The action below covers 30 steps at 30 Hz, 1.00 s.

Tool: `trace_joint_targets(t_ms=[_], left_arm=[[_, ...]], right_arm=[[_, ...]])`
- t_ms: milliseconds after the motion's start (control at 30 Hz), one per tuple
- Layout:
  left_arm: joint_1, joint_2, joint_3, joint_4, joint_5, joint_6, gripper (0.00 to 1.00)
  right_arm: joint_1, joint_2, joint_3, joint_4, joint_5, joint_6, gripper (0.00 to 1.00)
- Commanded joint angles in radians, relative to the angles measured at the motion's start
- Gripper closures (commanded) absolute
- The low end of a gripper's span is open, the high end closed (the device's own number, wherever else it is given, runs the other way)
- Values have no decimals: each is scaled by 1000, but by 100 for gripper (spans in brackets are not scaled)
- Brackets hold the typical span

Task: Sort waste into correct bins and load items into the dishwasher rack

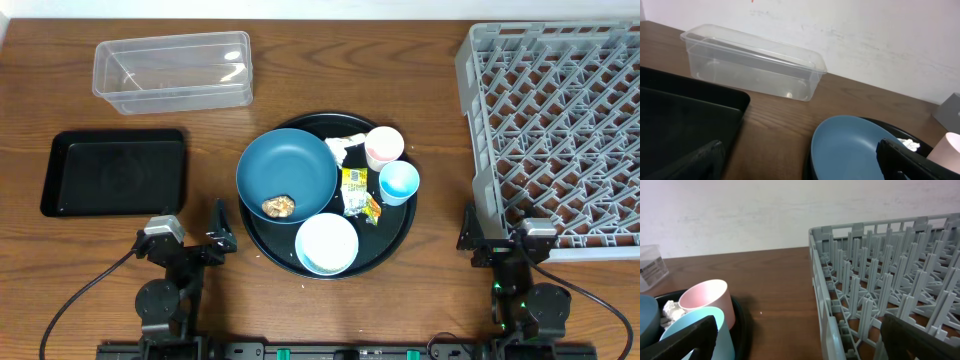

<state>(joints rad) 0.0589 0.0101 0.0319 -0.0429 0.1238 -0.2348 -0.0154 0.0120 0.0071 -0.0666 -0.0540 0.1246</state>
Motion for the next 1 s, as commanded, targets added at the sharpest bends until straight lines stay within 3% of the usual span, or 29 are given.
trace_joint_targets(t_ms=[0, 100, 300, 367, 567, 900, 967], left_arm=[[3, -6, -28, -12, 2, 13, 2], [3, -6, -28, -12, 2, 13, 2], [3, -6, -28, -12, 2, 13, 2], [3, -6, -28, -12, 2, 13, 2], [3, -6, -28, -12, 2, 13, 2], [3, -6, -28, -12, 2, 13, 2], [3, -6, -28, -12, 2, 13, 2]], right_arm=[[12, 0, -2, -5, 9, -10, 1], [12, 0, -2, 3, -59, 75, 1], [12, 0, -2, 14, -209, 495, 1], [12, 0, -2, 14, -208, 560, 1], [12, 0, -2, 10, -128, 505, 1], [12, 0, -2, -5, 13, 99, 1], [12, 0, -2, -5, 13, 77, 1]])
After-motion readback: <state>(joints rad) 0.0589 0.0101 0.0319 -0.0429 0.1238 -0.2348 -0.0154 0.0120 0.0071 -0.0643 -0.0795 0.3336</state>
